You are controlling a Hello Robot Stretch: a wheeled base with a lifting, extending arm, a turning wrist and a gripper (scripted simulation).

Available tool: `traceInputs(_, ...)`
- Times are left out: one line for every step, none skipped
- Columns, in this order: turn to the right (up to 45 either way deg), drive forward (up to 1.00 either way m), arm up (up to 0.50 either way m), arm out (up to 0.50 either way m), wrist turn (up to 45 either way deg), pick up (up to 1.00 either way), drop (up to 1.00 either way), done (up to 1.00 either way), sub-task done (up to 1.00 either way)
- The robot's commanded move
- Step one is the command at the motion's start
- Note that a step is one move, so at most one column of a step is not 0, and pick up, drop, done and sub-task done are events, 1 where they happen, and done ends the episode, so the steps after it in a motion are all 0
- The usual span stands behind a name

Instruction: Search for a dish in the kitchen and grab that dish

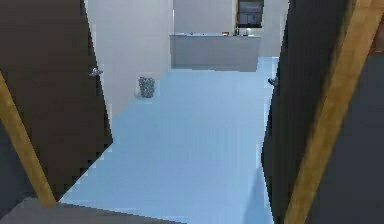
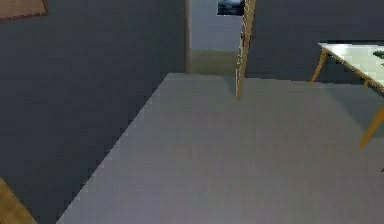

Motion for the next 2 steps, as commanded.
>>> traceInputs(0.0,1.00,0.00,0.00,0.0,0.00,0.00,0.00,0.00)
traceInputs(0.0,1.00,0.00,0.00,0.0,0.00,0.00,0.00,0.00)
